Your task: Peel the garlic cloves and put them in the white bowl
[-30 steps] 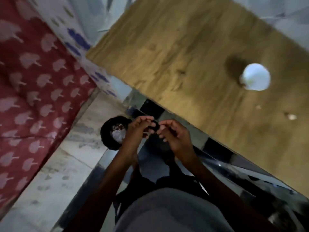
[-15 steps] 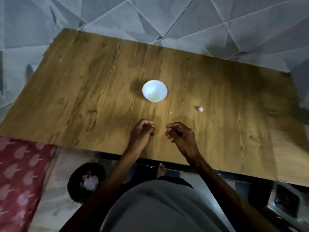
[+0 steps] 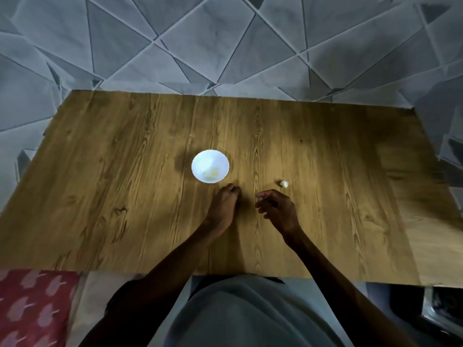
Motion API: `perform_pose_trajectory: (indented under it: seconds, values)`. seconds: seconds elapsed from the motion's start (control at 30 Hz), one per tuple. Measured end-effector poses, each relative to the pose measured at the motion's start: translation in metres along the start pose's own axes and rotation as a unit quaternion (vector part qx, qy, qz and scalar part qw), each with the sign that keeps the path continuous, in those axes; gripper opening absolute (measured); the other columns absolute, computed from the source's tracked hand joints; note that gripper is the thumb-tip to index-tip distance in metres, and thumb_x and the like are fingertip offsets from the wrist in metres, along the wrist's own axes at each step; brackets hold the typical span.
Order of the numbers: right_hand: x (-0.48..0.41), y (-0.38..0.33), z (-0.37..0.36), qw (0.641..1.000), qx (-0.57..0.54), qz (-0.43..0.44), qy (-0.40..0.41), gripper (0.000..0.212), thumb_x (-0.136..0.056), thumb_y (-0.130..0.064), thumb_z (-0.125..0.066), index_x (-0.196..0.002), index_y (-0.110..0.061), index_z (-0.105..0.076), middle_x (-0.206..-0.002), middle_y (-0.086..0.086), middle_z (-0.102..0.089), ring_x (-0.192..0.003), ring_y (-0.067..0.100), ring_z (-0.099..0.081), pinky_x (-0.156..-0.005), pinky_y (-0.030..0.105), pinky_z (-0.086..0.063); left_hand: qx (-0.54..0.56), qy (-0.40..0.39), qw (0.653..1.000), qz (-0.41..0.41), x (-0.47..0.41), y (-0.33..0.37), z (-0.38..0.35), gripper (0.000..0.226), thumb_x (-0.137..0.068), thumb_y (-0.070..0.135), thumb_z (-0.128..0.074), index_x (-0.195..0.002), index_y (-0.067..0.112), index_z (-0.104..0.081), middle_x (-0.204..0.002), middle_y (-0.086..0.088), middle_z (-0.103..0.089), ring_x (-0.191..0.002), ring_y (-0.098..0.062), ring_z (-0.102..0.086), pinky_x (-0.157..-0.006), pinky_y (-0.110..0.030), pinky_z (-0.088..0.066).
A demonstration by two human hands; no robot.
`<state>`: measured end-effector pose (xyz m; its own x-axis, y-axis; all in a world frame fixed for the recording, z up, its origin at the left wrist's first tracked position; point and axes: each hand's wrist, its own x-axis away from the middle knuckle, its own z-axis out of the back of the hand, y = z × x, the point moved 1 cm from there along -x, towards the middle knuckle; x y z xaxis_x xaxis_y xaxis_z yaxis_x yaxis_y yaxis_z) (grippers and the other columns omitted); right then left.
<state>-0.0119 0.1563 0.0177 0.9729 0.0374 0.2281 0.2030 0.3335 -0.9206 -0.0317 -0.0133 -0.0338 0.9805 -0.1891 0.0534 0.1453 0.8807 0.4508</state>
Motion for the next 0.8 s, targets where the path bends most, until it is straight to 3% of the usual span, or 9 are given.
perform_pose_trajectory:
  seconds: [0.1,0.2,0.27,0.33,0.43,0.53,0.67,0.73,0.8]
  values:
    - [-0.008,0.002,0.000,1.000,-0.003,-0.012,0.007,0.015,-0.096,-0.006,-0.058,-0.106,-0.010,-0.069,-0.088,0.003,-0.073,-0.073,0.012,-0.070,-0.061,0.022,-0.054,0.006,0.011,1.000,-0.001,-0.008,0.003,0.011,0.031,-0.094,0.001,-0.051,-0.122,0.008,-0.061,-0.130,-0.009,-0.059,-0.118,-0.025,-0.056,-0.100,-0.032,-0.045]
    - [-0.019,-0.001,-0.002,1.000,-0.009,-0.018,0.004,0.021,-0.097,-0.001,-0.053,-0.108,-0.011,-0.068,-0.088,0.002,-0.073,-0.076,0.014,-0.070,-0.063,0.028,-0.056,0.080,0.125,0.989,0.027,-0.022,0.000,0.049,0.012,-0.089,0.005,-0.056,-0.089,0.012,-0.066,-0.091,-0.002,-0.066,-0.082,-0.016,-0.062,-0.070,-0.019,-0.041]
    - [-0.025,-0.003,-0.004,1.000,-0.013,-0.026,0.010,0.021,-0.097,-0.002,-0.052,-0.107,-0.011,-0.068,-0.088,0.002,-0.073,-0.076,0.015,-0.070,-0.063,0.027,-0.056,0.079,0.161,0.981,0.076,-0.035,-0.016,0.072,0.014,-0.087,0.005,-0.055,-0.079,0.012,-0.064,-0.079,0.000,-0.065,-0.071,-0.013,-0.059,-0.062,-0.015,-0.032]
    - [-0.032,-0.003,-0.008,0.999,-0.019,-0.027,0.013,0.021,-0.098,0.000,-0.051,-0.106,-0.010,-0.068,-0.088,0.004,-0.073,-0.076,0.018,-0.070,-0.062,0.028,-0.055,0.051,0.118,0.983,0.132,-0.052,-0.036,0.085,0.017,-0.087,0.005,-0.053,-0.082,0.008,-0.069,-0.085,-0.004,-0.070,-0.079,-0.017,-0.064,-0.066,-0.017,-0.038]
    - [-0.040,-0.002,-0.009,0.999,-0.008,-0.026,0.017,0.023,-0.097,0.004,-0.049,-0.106,-0.008,-0.067,-0.088,0.005,-0.072,-0.076,0.020,-0.071,-0.061,0.028,-0.056,-0.004,-0.020,0.979,0.205,-0.075,-0.055,0.081,0.021,-0.092,0.009,-0.052,-0.100,0.008,-0.071,-0.103,-0.010,-0.070,-0.097,-0.028,-0.065,-0.081,-0.031,-0.052]
    - [-0.044,0.002,-0.005,0.999,0.010,-0.025,0.023,0.026,-0.096,0.006,-0.048,-0.106,-0.009,-0.067,-0.090,0.005,-0.072,-0.077,0.019,-0.071,-0.061,0.029,-0.057,-0.014,-0.081,0.970,0.229,-0.085,-0.060,0.070,0.021,-0.092,0.012,-0.054,-0.104,0.008,-0.071,-0.107,-0.011,-0.069,-0.099,-0.030,-0.065,-0.075,-0.031,-0.049]
    - [-0.044,0.007,0.015,0.998,0.028,-0.030,0.042,0.028,-0.095,0.007,-0.049,-0.109,-0.010,-0.066,-0.093,0.003,-0.071,-0.079,0.018,-0.070,-0.064,0.033,-0.058,-0.024,-0.055,0.975,0.212,-0.087,-0.059,0.067,0.021,-0.088,0.009,-0.055,-0.104,0.005,-0.068,-0.108,-0.009,-0.069,-0.101,-0.027,-0.064,-0.078,-0.031,-0.049]
    - [-0.044,0.010,0.029,0.996,0.051,-0.020,0.068,0.024,-0.094,0.004,-0.055,-0.109,-0.010,-0.067,-0.096,0.001,-0.072,-0.077,0.014,-0.070,-0.062,0.026,-0.057,-0.003,0.008,0.985,0.174,-0.081,-0.049,0.073,0.023,-0.087,0.005,-0.052,-0.101,0.008,-0.070,-0.102,-0.007,-0.071,-0.096,-0.025,-0.065,-0.080,-0.033,-0.051]
    - [-0.048,0.016,0.043,0.989,0.102,0.003,0.105,0.017,-0.092,-0.002,-0.063,-0.104,-0.013,-0.069,-0.098,-0.002,-0.072,-0.076,0.006,-0.068,-0.061,0.017,-0.055,0.084,0.056,0.985,0.138,-0.068,-0.028,0.076,0.019,-0.086,0.005,-0.053,-0.091,0.013,-0.070,-0.086,0.000,-0.072,-0.081,-0.017,-0.066,-0.071,-0.029,-0.050]
